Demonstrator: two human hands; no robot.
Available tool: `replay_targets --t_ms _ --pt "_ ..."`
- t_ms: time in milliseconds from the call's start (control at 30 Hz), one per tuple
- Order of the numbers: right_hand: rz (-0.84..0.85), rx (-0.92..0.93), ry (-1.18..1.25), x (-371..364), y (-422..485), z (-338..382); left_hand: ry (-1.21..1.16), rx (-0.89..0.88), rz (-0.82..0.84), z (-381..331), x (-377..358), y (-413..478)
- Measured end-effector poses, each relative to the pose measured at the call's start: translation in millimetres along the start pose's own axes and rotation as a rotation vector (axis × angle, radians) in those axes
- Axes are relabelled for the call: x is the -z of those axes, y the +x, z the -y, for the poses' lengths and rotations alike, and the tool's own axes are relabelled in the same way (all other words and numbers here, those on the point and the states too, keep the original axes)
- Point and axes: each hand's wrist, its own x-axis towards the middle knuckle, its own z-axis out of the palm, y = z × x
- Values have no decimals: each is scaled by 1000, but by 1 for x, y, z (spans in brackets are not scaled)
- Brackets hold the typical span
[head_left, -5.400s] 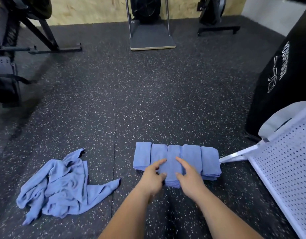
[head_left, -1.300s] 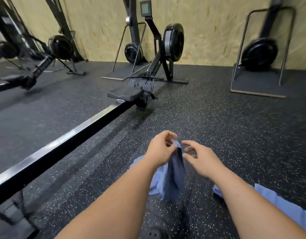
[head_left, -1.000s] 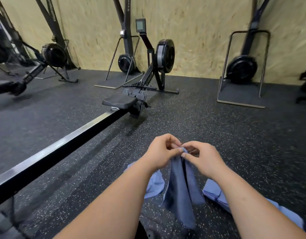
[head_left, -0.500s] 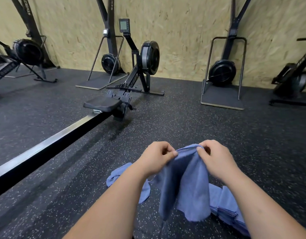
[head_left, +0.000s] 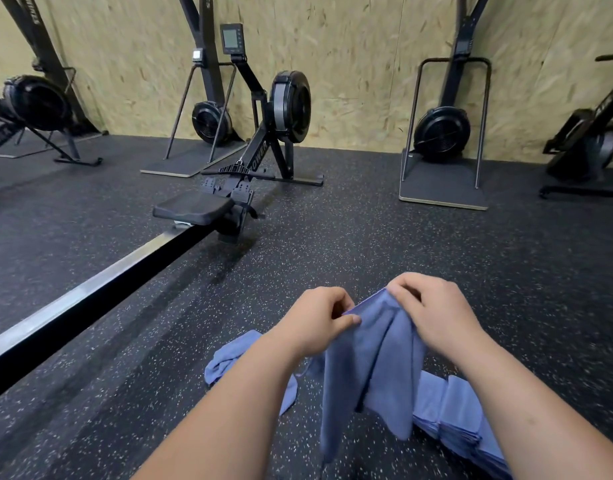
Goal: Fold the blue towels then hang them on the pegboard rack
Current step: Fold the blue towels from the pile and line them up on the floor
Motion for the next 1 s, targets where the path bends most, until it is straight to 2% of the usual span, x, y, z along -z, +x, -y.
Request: replay_targets --t_ms 133,467,700,800,900,1000 --pt "-127 -92 2 6 9 -11 133 51 30 13 3 4" --pt "-254 -353 -184 24 12 -65 116 165 -227 35 23 5" --pt "-217 -431 -199 30 9 -77 -151 259 -414 43 34 0" --pt "-200 -420 -108 28 10 -70 -230 326 -474 38 32 1" --pt "-165 -401 82 22 12 -60 -312 371 -517 33 28 3" --pt "-34 -328 354 15 12 -40 -340 326 -459 27 18 6"
